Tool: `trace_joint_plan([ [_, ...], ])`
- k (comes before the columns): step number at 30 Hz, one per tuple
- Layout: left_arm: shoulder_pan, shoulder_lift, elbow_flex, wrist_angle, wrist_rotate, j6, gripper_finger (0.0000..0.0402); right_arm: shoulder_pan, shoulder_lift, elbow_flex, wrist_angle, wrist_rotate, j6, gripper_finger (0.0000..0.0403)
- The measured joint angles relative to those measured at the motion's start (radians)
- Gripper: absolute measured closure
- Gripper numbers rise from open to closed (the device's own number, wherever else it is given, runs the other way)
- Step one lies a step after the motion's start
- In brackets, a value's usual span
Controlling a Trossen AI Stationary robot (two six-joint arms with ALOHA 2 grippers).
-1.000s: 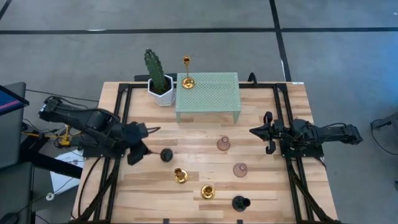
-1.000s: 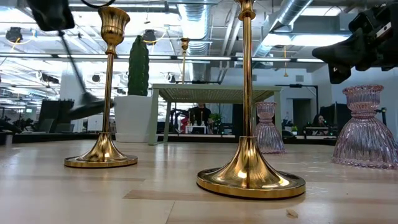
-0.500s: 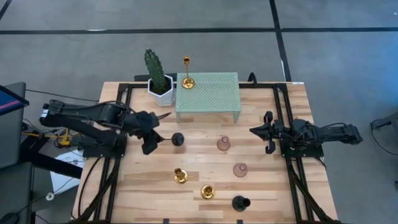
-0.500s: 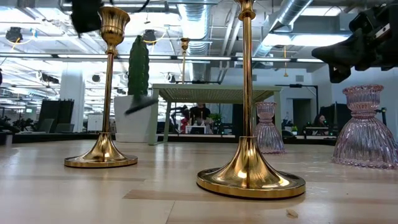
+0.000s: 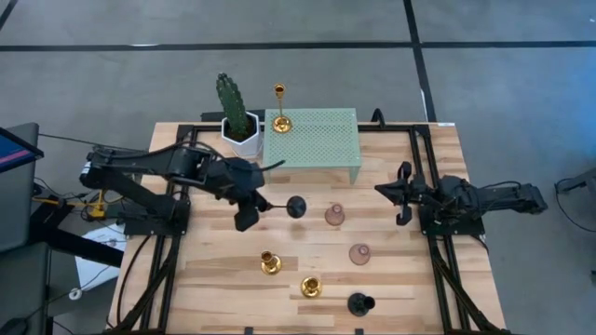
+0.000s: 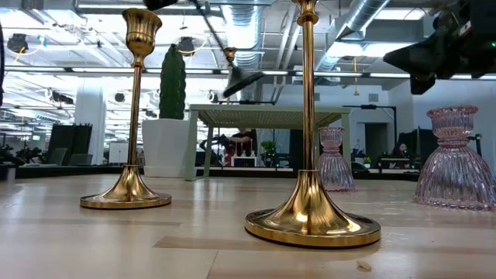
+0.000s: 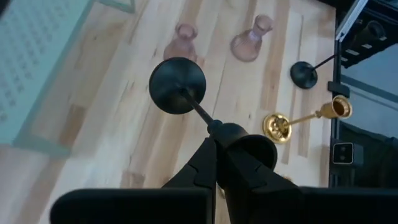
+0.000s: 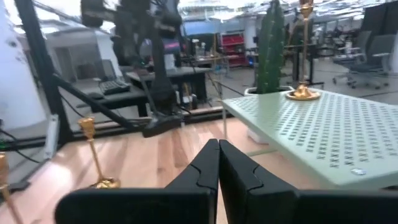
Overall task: Pick & Place candle stick holders
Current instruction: Put the left black candle holder on the shelf
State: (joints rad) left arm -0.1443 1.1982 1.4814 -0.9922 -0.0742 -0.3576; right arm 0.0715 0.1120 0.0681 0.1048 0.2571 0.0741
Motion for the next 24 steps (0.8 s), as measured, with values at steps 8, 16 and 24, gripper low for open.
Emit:
trace_joint_plan([
  [8,0.053,0.035,0.062,-0.015,-0.003,0.047,0.0394,0.000,0.352,0.190,0.012,0.011,-0.031,0.0403],
  [16,0.068,0.035,0.062,-0.020,0.000,0.060,0.0394,0.041,0.806,0.435,0.155,0.004,-0.220,0.0403],
  [24,0.067,0.033,0.062,-0.021,0.000,0.070,0.0394,0.065,1.110,0.618,0.291,0.003,-0.317,0.0403],
])
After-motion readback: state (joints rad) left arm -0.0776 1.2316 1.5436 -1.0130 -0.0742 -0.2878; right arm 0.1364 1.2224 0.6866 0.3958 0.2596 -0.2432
